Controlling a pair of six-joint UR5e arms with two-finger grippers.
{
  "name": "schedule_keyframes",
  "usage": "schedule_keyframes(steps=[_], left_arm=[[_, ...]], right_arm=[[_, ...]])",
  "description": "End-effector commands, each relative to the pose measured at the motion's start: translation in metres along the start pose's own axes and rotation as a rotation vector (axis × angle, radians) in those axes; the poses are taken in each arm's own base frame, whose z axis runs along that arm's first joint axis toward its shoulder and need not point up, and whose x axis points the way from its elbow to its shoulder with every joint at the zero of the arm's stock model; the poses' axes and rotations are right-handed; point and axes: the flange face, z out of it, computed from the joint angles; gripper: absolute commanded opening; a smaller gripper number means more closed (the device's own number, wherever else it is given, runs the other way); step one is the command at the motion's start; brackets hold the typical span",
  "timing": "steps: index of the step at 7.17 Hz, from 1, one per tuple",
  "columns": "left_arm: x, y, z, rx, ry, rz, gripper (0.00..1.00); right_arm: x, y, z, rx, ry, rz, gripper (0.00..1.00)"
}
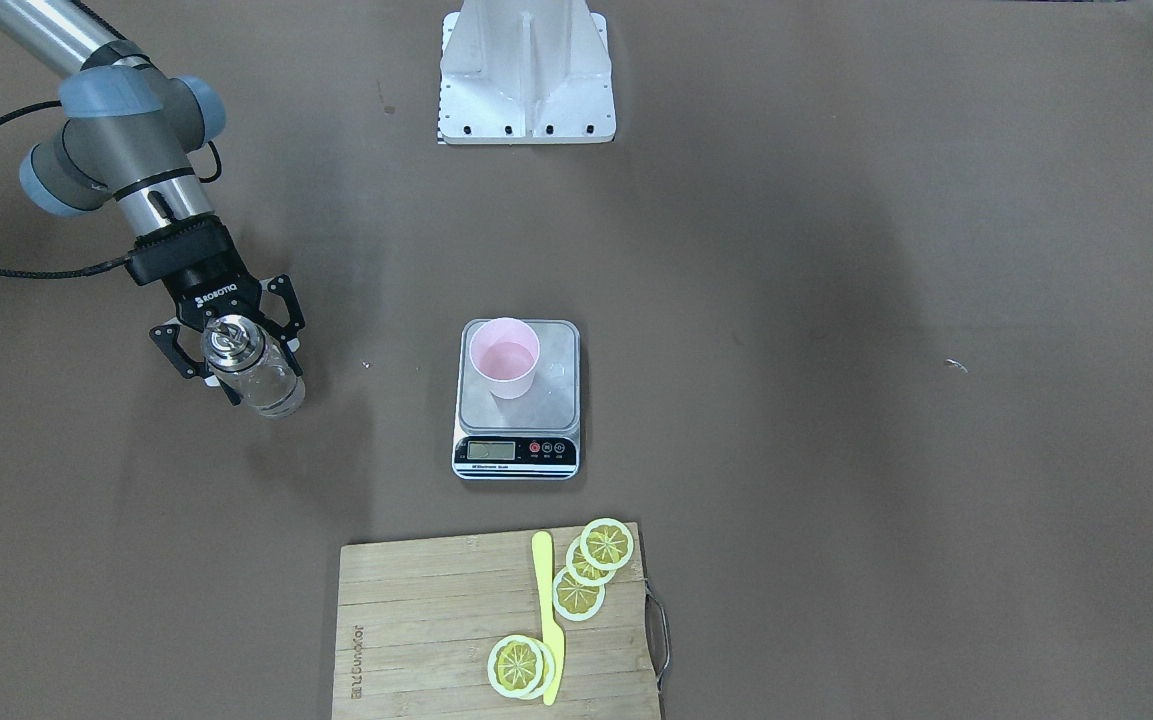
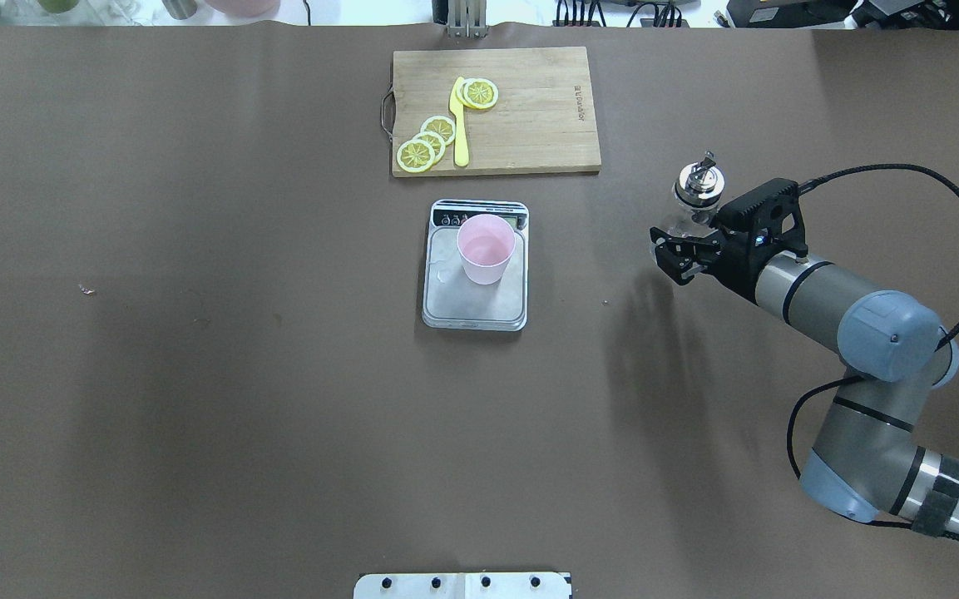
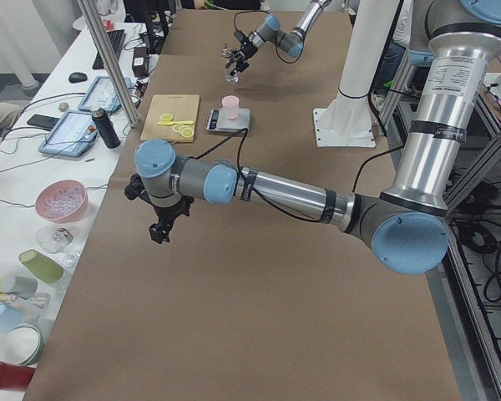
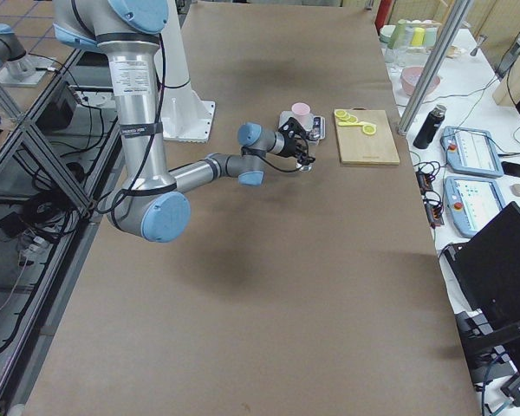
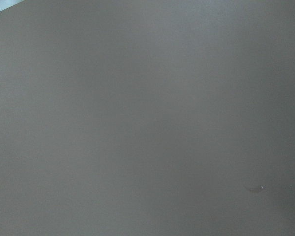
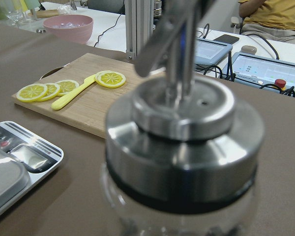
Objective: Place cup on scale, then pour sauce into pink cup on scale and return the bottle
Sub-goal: 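Carry the bottle back with the right gripper and lower it onto the table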
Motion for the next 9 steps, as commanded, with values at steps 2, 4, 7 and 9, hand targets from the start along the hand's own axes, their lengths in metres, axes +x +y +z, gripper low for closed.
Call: schedule_keyframes(steps=[2,4,7,9], left_arm=[[0.000,0.001,0.001,-0.002,0.001,-0.001,0.98],[-0.001,0.004,0.003,-0.004,0.003,-0.004,0.98],[-0.002,0.006,0.004,-0.006,0.004,-0.007,0.98],[-0.002,0.006,0.004,-0.006,0.006,-0.007,0.98]], right_arm=[[0.009,0.014,0.007,0.023,-0.012,0.008,0.14],[-0.001,0.019,0.007,0.016,-0.027,0.004,0.14],[-0.011,0.030,0.008,0.008,-0.028,-0.003,0.15],[-0.012,0.038,0.011,0.001,-0.020,-0.008,0.16]])
